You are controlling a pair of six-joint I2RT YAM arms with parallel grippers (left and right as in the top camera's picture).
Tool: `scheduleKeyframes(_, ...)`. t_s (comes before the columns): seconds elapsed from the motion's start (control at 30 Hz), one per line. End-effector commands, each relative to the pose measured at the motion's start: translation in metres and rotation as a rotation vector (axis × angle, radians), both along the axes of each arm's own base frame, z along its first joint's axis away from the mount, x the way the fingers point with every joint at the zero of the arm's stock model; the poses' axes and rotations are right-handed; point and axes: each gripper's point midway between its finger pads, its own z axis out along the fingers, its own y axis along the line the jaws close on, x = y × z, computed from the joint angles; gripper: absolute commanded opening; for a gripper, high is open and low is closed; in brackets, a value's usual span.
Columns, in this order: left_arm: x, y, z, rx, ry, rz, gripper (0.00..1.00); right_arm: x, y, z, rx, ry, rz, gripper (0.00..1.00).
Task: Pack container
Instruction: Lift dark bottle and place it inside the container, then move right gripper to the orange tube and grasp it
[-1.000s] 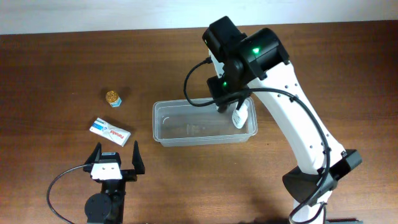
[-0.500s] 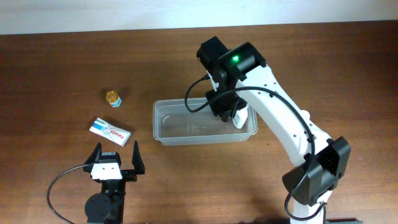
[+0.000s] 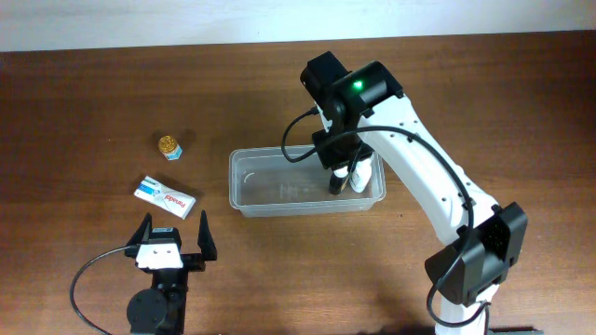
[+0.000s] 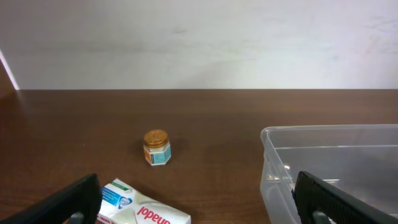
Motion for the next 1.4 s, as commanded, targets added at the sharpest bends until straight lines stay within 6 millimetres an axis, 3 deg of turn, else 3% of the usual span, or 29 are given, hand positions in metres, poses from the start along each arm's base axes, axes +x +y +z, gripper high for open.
scheduleKeyframes(0.0,0.000,0.001,-0.002,0.020,0.007,0.003,0.99,0.003,-0.004,0.006,-0.004,-0.030,0.000,0.29)
scheduleKeyframes(0.1,0.000,0.001,-0.002,0.020,0.007,0.003,0.99,0.003,-0.004,0.011,0.005,-0.045,-0.001,0.29)
scheduleKeyframes(0.23,0.000,0.001,-0.002,0.020,0.007,0.003,0.99,0.004,-0.004,0.033,0.037,-0.105,-0.003,0.34)
scheduleKeyframes(0.4,0.000,0.001,-0.002,0.020,0.007,0.003,0.99,0.006,-0.017,0.054,0.061,-0.154,-0.033,0.48)
scheduleKeyframes(0.57,0.000,0.001,-0.002,0.020,0.007,0.003,0.99,0.006,-0.055,0.058,0.043,-0.123,-0.132,0.62)
scheduleKeyframes(0.7,0.000,0.001,-0.002,0.020,0.007,0.003,0.99,0.003,-0.100,0.057,0.018,-0.073,-0.270,0.71)
scheduleKeyframes(1.07,0.000,0.001,-0.002,0.020,0.007,0.003,0.99,-0.005,-0.202,0.051,-0.016,0.005,-0.551,0.75)
scheduleKeyframes(1.2,0.000,0.001,-0.002,0.020,0.007,0.003,0.99,-0.007,-0.221,0.041,-0.020,0.025,-0.610,0.75)
scheduleKeyframes(1.37,0.000,0.001,-0.002,0.020,0.007,0.003,0.99,-0.002,-0.228,0.015,0.000,0.044,-0.638,0.75)
